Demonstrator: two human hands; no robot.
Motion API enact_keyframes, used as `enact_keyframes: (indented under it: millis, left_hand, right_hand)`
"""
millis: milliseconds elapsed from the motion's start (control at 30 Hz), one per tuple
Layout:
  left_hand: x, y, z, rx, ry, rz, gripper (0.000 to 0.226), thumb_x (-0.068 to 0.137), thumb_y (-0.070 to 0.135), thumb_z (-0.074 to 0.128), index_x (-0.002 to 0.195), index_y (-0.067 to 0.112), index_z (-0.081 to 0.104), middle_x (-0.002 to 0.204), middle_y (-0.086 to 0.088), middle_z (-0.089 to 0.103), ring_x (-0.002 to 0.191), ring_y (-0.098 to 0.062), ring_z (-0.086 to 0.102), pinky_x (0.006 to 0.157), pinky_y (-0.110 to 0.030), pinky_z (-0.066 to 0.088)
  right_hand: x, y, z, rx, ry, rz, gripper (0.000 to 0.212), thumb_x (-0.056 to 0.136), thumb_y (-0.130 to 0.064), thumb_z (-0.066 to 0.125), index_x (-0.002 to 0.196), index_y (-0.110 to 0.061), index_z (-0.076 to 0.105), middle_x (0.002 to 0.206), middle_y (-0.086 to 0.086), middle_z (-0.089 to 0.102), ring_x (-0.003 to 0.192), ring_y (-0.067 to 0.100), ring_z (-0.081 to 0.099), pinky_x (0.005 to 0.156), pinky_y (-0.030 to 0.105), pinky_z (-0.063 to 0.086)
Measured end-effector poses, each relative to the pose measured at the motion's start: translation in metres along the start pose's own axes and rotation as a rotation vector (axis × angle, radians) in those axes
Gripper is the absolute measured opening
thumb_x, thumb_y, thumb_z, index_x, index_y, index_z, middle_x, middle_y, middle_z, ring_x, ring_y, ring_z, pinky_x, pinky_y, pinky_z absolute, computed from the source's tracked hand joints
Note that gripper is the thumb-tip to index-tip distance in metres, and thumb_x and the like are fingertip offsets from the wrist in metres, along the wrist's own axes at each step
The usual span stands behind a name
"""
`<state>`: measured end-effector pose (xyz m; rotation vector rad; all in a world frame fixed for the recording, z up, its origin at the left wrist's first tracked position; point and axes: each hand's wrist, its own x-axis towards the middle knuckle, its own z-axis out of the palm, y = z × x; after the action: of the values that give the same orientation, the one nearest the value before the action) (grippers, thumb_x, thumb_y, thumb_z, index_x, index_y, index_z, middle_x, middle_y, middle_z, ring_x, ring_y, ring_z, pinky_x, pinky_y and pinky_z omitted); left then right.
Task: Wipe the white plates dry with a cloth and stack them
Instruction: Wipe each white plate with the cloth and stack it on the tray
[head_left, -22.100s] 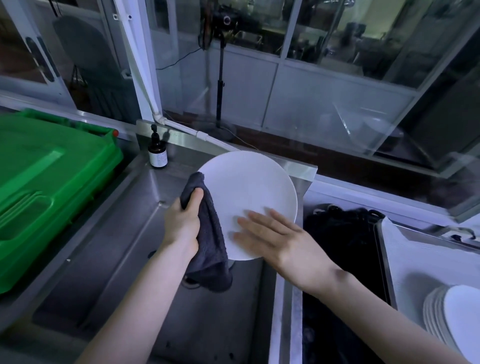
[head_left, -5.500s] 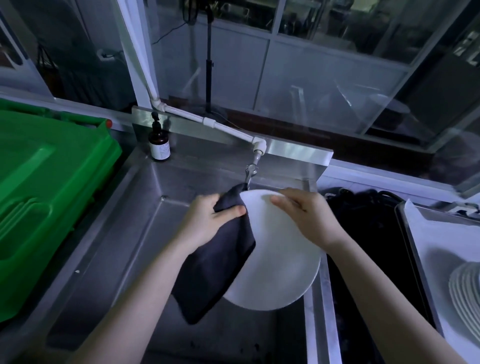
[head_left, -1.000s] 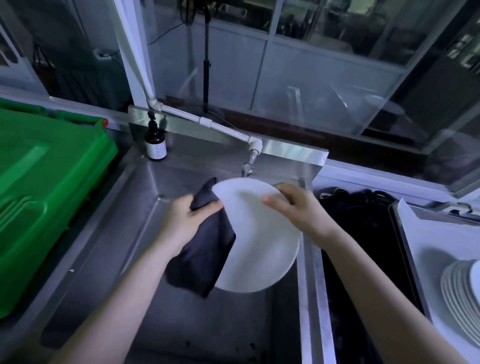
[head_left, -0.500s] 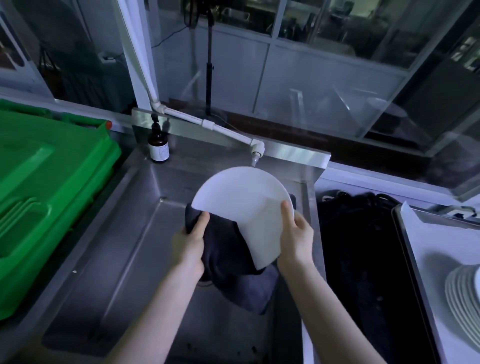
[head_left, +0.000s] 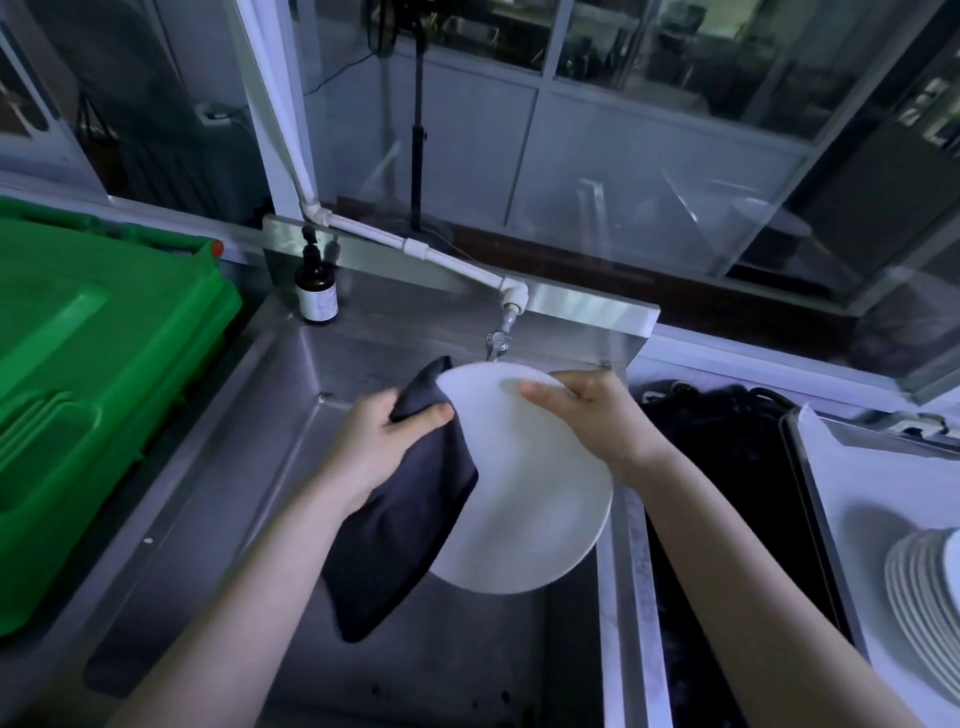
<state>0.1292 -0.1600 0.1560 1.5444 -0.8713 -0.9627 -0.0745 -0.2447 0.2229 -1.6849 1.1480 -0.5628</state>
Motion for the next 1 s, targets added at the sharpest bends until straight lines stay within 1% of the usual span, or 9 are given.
enact_keyframes:
  millis: [167,300,367,433,500,633,767,900,1000]
  left_hand:
    - [-0.013,-0.037,0.033,-0.557,0.319,-0.435,0.02,0.086,0.031,0.074,0.1,0.018,0.068,0.102,-0.005,0.074,0.094,-0.023,0.07,0.078,-0.033,0.055]
    - [-0.012,-0.046,0.027,-0.603,0.349,-0.5,0.029,0.084,0.031,0.076,0.106,0.013,0.068,0.097,-0.005,0.074,0.09,-0.026,0.07,0.074,-0.036,0.055]
    - [-0.008,-0.044,0.015,-0.514,0.365,-0.449,0.021,0.083,0.034,0.076,0.096,0.019,0.07,0.086,0.002,0.076,0.078,-0.014,0.072,0.064,-0.027,0.053]
    - [-0.003,-0.037,0.003,-0.378,0.381,-0.385,0.016,0.083,0.04,0.074,0.085,0.026,0.067,0.071,0.012,0.073,0.064,-0.002,0.068,0.053,-0.02,0.048]
    - [0.003,-0.03,-0.006,-0.278,0.364,-0.36,0.019,0.085,0.046,0.07,0.083,0.027,0.066,0.071,0.012,0.071,0.069,-0.004,0.066,0.055,-0.024,0.045]
    - [0.014,-0.022,-0.012,-0.325,0.284,-0.346,0.016,0.089,0.038,0.068,0.095,0.024,0.068,0.094,0.003,0.071,0.091,-0.008,0.065,0.07,-0.026,0.047]
    - [0.016,-0.014,-0.015,-0.351,0.226,-0.359,0.019,0.091,0.035,0.065,0.098,0.017,0.069,0.101,-0.005,0.072,0.096,-0.013,0.067,0.077,-0.028,0.05]
    - [0.013,-0.003,-0.017,-0.554,0.135,-0.477,0.037,0.091,0.046,0.064,0.103,0.012,0.069,0.102,-0.005,0.073,0.093,-0.014,0.069,0.086,-0.028,0.051]
    - [0.01,0.002,-0.001,-0.55,0.069,-0.502,0.049,0.097,0.054,0.048,0.114,0.01,0.06,0.101,-0.004,0.069,0.09,-0.022,0.068,0.071,-0.03,0.051]
  right_hand:
    - [-0.01,0.019,0.046,0.576,0.576,0.276,0.028,0.093,-0.03,0.068,0.069,-0.017,0.074,0.059,-0.007,0.065,0.06,0.012,0.06,0.053,0.022,0.048]
    - [-0.021,0.039,0.058,0.572,0.483,0.318,0.027,0.095,-0.03,0.064,0.081,-0.008,0.071,0.073,-0.003,0.068,0.076,0.018,0.06,0.071,0.033,0.046]
    - [-0.029,0.044,0.042,0.341,0.359,0.129,0.019,0.095,-0.027,0.066,0.108,-0.014,0.071,0.099,-0.004,0.073,0.096,0.012,0.065,0.083,0.031,0.049]
    - [-0.039,0.043,0.026,0.018,0.331,-0.1,0.054,0.089,-0.027,0.073,0.139,-0.021,0.056,0.134,-0.007,0.063,0.124,0.005,0.058,0.104,0.025,0.045]
    - [-0.044,0.04,0.016,-0.37,0.239,-0.474,0.068,0.082,-0.029,0.081,0.143,-0.019,0.052,0.15,-0.003,0.048,0.14,0.009,0.043,0.116,0.027,0.034]
    - [-0.046,0.039,0.02,-0.999,-0.112,-0.881,0.058,0.076,-0.025,0.085,0.13,-0.014,0.066,0.144,0.006,0.056,0.137,0.028,0.049,0.111,0.05,0.041]
    - [-0.045,0.038,0.029,-1.094,0.02,-1.058,0.039,0.092,-0.002,0.049,0.119,-0.015,0.073,0.131,0.002,0.067,0.122,0.027,0.063,0.099,0.046,0.053]
    - [-0.046,0.038,0.036,-0.861,0.096,-0.88,0.038,0.086,0.004,0.06,0.117,-0.012,0.074,0.125,0.002,0.07,0.114,0.025,0.068,0.084,0.041,0.061]
    - [-0.047,0.037,0.046,-0.591,0.057,-0.509,0.031,0.094,-0.011,0.058,0.121,-0.017,0.072,0.116,0.0,0.074,0.105,0.021,0.072,0.075,0.039,0.06]
